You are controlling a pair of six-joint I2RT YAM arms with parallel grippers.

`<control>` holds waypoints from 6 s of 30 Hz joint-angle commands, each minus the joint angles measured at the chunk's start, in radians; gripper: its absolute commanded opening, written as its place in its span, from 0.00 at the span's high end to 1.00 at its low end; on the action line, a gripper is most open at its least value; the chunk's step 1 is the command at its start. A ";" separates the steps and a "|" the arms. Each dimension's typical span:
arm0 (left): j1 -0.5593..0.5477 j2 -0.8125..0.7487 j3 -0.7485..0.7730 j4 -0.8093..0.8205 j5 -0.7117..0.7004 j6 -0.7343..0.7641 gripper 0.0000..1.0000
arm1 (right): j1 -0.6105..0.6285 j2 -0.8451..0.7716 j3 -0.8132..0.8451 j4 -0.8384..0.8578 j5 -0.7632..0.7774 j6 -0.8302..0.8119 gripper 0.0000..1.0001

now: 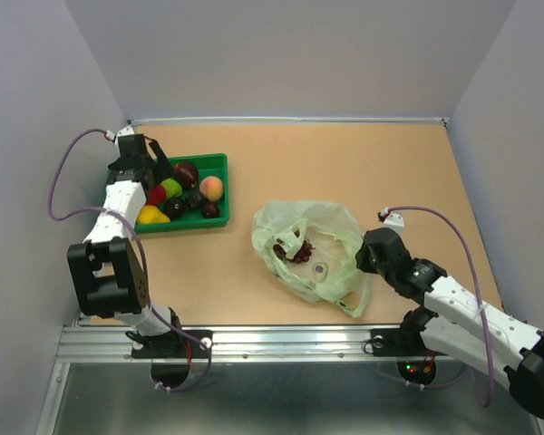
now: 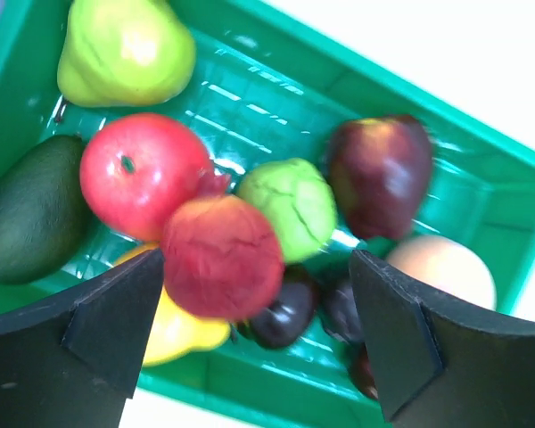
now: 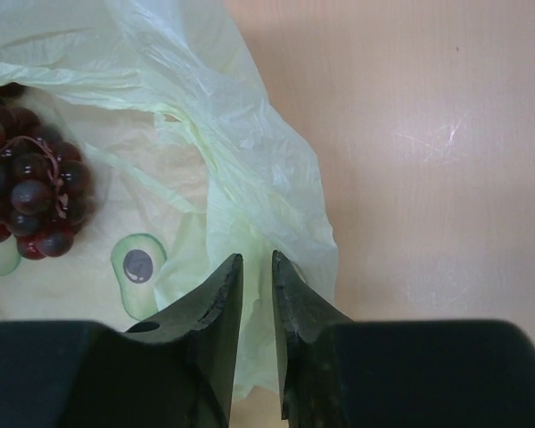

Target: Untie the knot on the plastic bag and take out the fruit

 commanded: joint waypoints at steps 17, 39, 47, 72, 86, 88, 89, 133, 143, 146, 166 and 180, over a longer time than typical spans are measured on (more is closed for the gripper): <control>-0.764 -0.572 -0.241 -0.071 -0.016 -0.100 0.03 | -0.001 0.137 0.295 0.033 -0.273 -0.263 0.23; -1.478 -0.060 0.027 0.002 -0.242 -0.037 0.10 | -0.007 0.202 0.142 0.068 0.075 -0.052 0.33; -1.294 -0.020 -0.080 0.039 -0.288 -0.083 0.11 | -0.013 0.240 0.083 0.076 0.063 0.027 0.34; -1.386 -0.334 -0.211 0.197 -0.299 -0.010 0.10 | -0.013 0.187 0.126 0.115 -0.071 -0.123 0.36; -1.354 0.037 -0.101 0.035 -0.378 -0.111 0.16 | -0.013 0.220 0.112 0.117 -0.078 -0.114 0.37; -1.338 0.078 -0.076 0.004 -0.443 -0.183 0.16 | -0.013 0.213 0.097 0.117 -0.077 -0.106 0.37; -1.332 0.086 -0.070 -0.014 -0.461 -0.204 0.15 | -0.013 0.207 0.094 0.117 -0.078 -0.098 0.36; -1.354 -0.063 -0.252 0.291 -0.172 0.047 1.00 | -0.013 0.345 0.144 0.212 0.087 -0.077 0.73; -1.317 -0.370 -0.295 0.332 -0.034 0.168 1.00 | -0.015 0.446 0.184 0.214 0.170 -0.075 0.99; -1.244 -0.445 -0.280 0.393 0.032 0.135 1.00 | -0.015 0.460 0.169 0.215 0.149 -0.045 0.99; -0.676 -0.470 0.090 0.085 -0.337 0.033 1.00 | -0.119 0.391 0.074 0.215 0.087 0.063 0.99; -0.261 -0.287 -0.135 0.275 -0.299 0.087 1.00 | -0.119 0.265 0.089 0.243 0.020 -0.082 0.98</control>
